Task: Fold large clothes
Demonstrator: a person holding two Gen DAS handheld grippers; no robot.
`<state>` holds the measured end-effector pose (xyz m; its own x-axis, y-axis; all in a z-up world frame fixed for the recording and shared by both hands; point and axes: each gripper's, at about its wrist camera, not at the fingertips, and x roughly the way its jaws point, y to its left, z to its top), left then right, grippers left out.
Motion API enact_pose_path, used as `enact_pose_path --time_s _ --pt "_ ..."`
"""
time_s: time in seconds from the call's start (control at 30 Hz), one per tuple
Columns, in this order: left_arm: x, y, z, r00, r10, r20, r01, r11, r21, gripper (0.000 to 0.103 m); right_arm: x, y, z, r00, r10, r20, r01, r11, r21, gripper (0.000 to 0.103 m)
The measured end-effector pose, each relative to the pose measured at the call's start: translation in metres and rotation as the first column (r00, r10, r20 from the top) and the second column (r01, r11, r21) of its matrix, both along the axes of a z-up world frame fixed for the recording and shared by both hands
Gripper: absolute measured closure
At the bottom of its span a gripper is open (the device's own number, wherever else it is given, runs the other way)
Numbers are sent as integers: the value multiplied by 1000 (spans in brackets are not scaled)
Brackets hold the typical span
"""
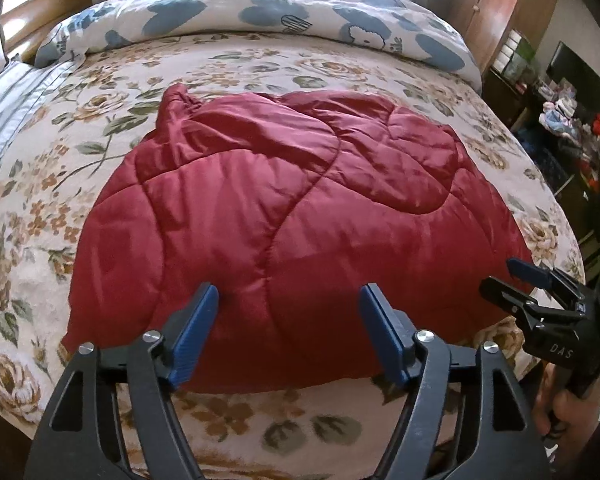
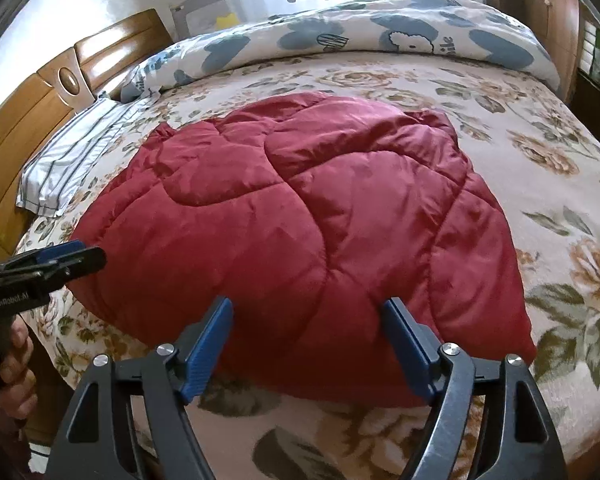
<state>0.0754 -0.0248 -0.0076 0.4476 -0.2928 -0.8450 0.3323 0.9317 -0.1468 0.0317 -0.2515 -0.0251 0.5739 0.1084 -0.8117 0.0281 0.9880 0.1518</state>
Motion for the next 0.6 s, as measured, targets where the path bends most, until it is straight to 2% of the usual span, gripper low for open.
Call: enact_pose_path --time_s 0.23,0.6 --pt "8 -14 -7 1000 4 -18 -3 999 50 20 10 3 -4 1000 -5 -3 5 1000 -15 21" --pt "18 -28 -23 999 10 -39 -6 994 110 12 23 -5 -19 999 -29 -32 27 999 -36 11"
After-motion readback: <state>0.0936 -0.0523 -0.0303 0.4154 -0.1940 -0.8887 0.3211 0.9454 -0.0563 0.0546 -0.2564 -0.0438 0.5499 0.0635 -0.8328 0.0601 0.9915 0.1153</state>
